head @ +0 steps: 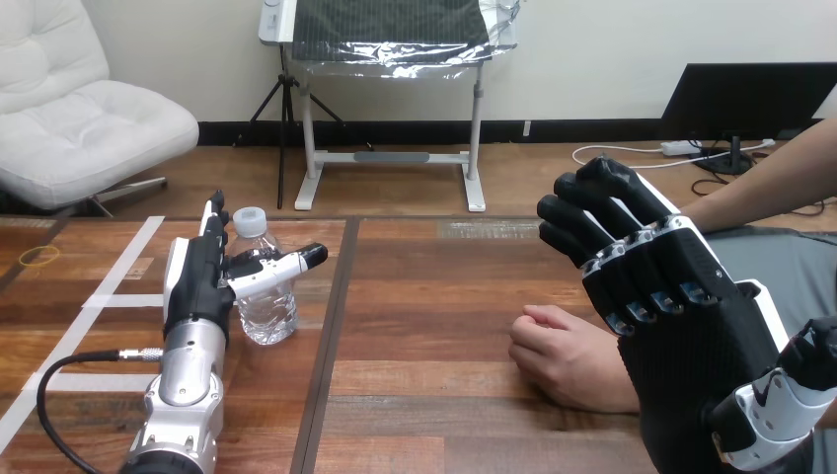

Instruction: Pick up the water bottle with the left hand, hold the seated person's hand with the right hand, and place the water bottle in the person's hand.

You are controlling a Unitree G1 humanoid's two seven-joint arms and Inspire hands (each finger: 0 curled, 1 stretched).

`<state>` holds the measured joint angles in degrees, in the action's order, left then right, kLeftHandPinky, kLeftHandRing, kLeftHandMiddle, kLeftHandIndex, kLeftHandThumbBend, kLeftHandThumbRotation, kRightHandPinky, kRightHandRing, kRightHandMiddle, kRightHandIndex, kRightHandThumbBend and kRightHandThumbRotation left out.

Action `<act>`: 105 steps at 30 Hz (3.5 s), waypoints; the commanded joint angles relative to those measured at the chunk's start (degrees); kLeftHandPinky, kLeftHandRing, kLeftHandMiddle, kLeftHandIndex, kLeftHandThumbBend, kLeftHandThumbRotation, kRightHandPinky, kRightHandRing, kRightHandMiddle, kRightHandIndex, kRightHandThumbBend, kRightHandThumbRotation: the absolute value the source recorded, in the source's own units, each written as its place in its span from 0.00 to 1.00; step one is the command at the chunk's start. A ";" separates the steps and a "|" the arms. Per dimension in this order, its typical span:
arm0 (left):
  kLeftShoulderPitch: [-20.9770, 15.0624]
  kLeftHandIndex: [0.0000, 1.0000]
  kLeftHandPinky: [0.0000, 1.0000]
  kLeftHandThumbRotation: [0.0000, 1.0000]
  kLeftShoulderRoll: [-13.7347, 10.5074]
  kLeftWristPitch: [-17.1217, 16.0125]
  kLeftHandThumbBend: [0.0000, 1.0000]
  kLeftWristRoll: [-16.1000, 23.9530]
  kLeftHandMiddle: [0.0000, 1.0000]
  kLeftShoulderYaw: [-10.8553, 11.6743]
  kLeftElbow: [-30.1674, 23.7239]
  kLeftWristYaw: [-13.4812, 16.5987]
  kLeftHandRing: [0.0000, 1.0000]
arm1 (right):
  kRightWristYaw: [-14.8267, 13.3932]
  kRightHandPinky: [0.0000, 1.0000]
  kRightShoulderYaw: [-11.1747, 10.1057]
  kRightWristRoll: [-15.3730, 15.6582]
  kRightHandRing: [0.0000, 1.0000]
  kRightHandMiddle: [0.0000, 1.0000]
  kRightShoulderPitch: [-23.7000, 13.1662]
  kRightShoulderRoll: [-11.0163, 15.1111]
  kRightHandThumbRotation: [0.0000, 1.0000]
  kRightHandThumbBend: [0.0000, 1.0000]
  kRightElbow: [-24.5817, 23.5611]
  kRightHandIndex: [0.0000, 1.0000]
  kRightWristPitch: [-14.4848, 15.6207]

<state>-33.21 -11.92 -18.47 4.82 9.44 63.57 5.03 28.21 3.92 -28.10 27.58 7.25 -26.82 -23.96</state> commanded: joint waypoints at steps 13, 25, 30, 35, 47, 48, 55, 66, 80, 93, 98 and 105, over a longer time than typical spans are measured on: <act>-5.37 1.00 0.98 0.15 -0.51 1.86 1.00 -0.53 1.00 -0.38 0.86 0.54 1.00 | 0.66 0.90 -0.54 -1.38 0.87 0.87 -2.21 0.61 1.00 0.83 -1.70 0.85 0.43; -5.92 1.00 0.98 0.14 -0.26 2.87 1.00 -0.35 1.00 -0.57 1.60 1.20 1.00 | 0.82 0.90 -0.71 -1.65 0.87 0.87 -2.14 0.72 1.00 0.84 -2.02 0.85 0.60; -6.05 1.00 0.98 0.13 -0.03 3.09 1.00 -0.63 1.00 -0.44 1.66 1.05 1.00 | 0.60 0.90 -0.85 -1.40 0.87 0.87 -1.98 0.69 1.00 0.83 -2.22 0.85 0.66; -6.07 1.00 0.98 0.12 0.14 3.34 1.00 -0.59 1.00 -0.57 1.45 1.02 1.00 | 0.54 0.90 -0.84 -1.85 0.87 0.87 -1.77 0.92 1.00 0.83 -2.68 0.85 1.33; -6.35 1.00 0.91 0.11 0.58 3.36 1.00 -0.44 0.98 -0.75 1.71 1.20 0.96 | 0.58 0.90 -0.99 -1.96 0.87 0.87 -1.71 1.12 1.00 0.83 -2.92 0.86 1.57; -6.38 1.00 0.91 0.11 0.61 3.39 1.00 -0.41 0.98 -0.77 1.76 1.23 0.96 | 0.57 0.90 -0.99 -1.99 0.87 0.87 -1.71 1.16 1.00 0.83 -2.94 0.86 1.60; -6.69 0.98 0.91 0.11 0.81 4.31 1.00 0.06 0.97 -1.23 1.76 1.89 0.96 | 0.89 0.90 -0.95 -2.47 0.87 0.87 -1.91 1.31 1.00 0.82 -2.66 0.86 1.36; -7.82 0.94 0.87 0.11 0.63 8.79 1.00 1.68 0.94 -3.42 1.46 3.28 0.93 | 0.55 0.89 -0.92 -2.50 0.86 0.86 -1.79 1.33 1.00 0.83 -2.84 0.85 1.33; -9.02 0.85 0.68 0.01 1.17 12.87 0.93 1.60 0.83 -3.84 0.94 4.98 0.79 | 0.46 0.89 -0.87 -2.75 0.86 0.86 -1.55 1.60 1.00 0.83 -3.45 0.85 1.44; -9.64 0.69 0.52 0.00 1.84 14.67 0.84 1.45 0.62 -3.91 0.52 8.49 0.61 | 0.57 0.88 -0.98 -3.33 0.87 0.87 -1.32 1.93 1.00 0.83 -3.82 0.85 1.56; -9.69 0.65 0.47 0.00 2.06 14.43 0.81 1.15 0.58 -3.89 0.38 9.35 0.56 | 0.61 0.88 -0.98 -3.46 0.87 0.87 -1.28 2.01 1.00 0.83 -3.91 0.85 1.58; -9.36 0.59 0.38 0.00 2.15 13.22 0.77 1.25 0.52 -4.22 -0.01 9.96 0.47 | 0.57 0.88 -1.04 -3.36 0.87 0.87 -1.17 2.04 1.00 0.83 -3.99 0.85 1.51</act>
<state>-38.36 -10.03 -3.70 6.08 5.52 65.31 14.49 28.81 3.50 -30.84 27.75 9.15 -28.66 -22.59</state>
